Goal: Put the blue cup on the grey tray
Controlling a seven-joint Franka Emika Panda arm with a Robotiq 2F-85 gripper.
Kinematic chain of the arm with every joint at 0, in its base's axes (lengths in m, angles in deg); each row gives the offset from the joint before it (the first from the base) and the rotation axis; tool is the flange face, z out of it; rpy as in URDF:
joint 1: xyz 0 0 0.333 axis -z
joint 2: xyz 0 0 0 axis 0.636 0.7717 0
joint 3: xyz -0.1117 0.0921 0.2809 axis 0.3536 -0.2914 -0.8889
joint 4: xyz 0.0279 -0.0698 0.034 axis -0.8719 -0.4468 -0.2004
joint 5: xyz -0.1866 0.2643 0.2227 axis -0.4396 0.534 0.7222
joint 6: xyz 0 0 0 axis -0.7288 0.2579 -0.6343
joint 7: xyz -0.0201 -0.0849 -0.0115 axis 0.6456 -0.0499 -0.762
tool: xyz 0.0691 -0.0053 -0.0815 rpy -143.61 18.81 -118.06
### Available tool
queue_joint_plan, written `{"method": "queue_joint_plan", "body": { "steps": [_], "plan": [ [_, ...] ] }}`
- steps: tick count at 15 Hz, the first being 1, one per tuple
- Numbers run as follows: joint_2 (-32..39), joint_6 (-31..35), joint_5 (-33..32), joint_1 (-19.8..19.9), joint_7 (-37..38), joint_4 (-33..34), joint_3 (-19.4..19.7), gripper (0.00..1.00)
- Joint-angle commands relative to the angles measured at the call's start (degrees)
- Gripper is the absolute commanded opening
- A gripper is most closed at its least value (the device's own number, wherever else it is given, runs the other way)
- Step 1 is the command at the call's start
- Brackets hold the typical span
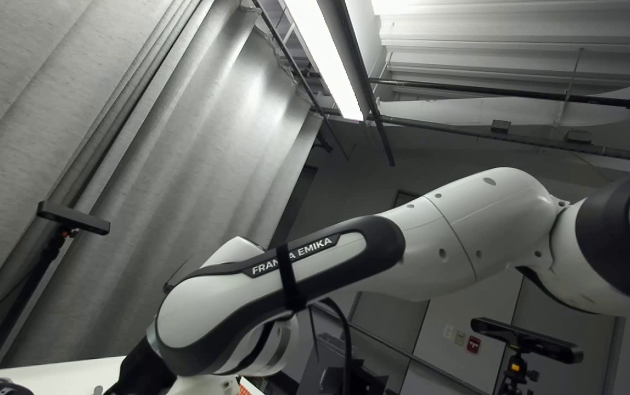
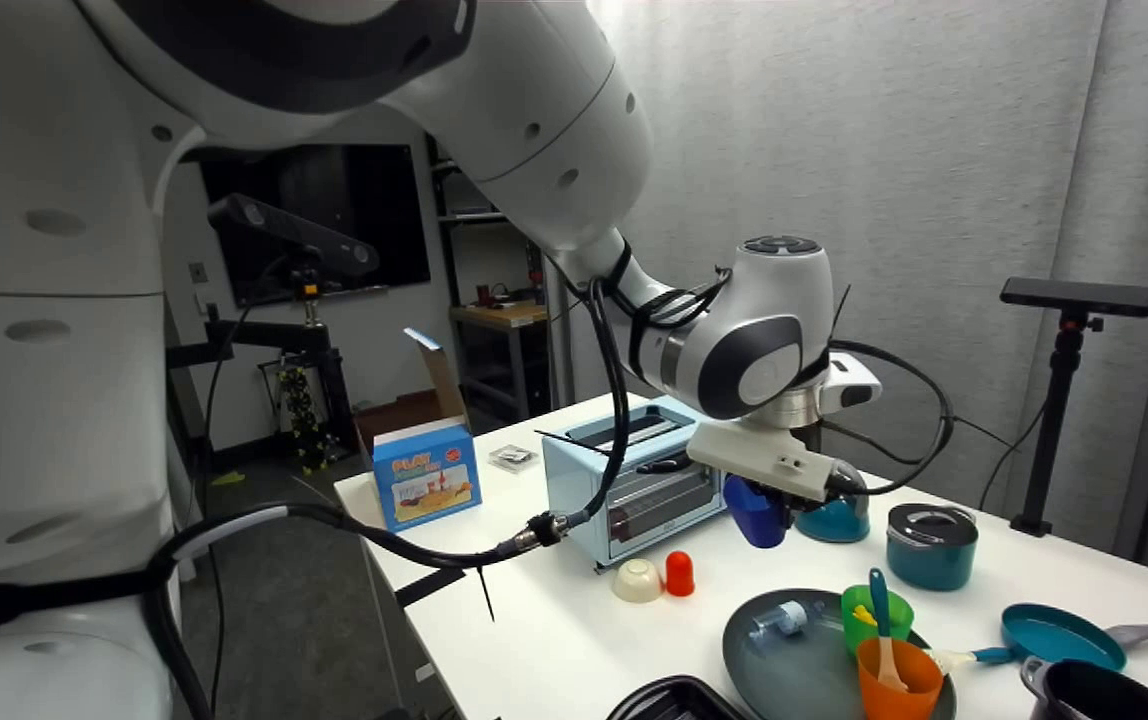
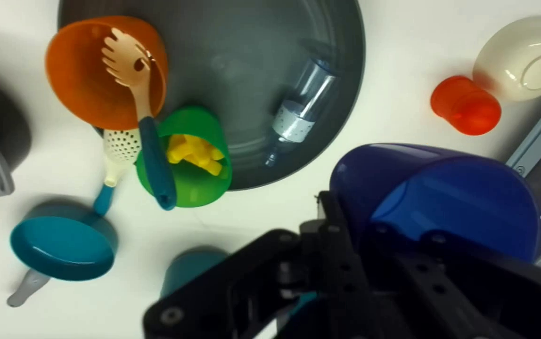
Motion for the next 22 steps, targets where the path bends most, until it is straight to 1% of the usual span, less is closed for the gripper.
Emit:
{"method": "queue_joint_plan", "body": {
  "steps": [1, 4, 9, 15, 22],
  "plan": [
    [-0.9, -0.6, 0.6, 1.3, 0.0, -0.2, 1.8, 0.01],
    [-0.9, -1.1, 0.0, 1.7, 0.5, -0.5, 3.1, 0.01],
    [0.4, -1.9, -4.7, 0.8, 3.0, -1.7, 5.1, 0.01],
    [3.0, -3.2, -7.8, 0.6, 5.2, -1.5, 5.6, 0.01],
    [5.8, -6.5, -8.7, 0.0, 6.8, -1.0, 5.5, 0.01]
  ]
}}
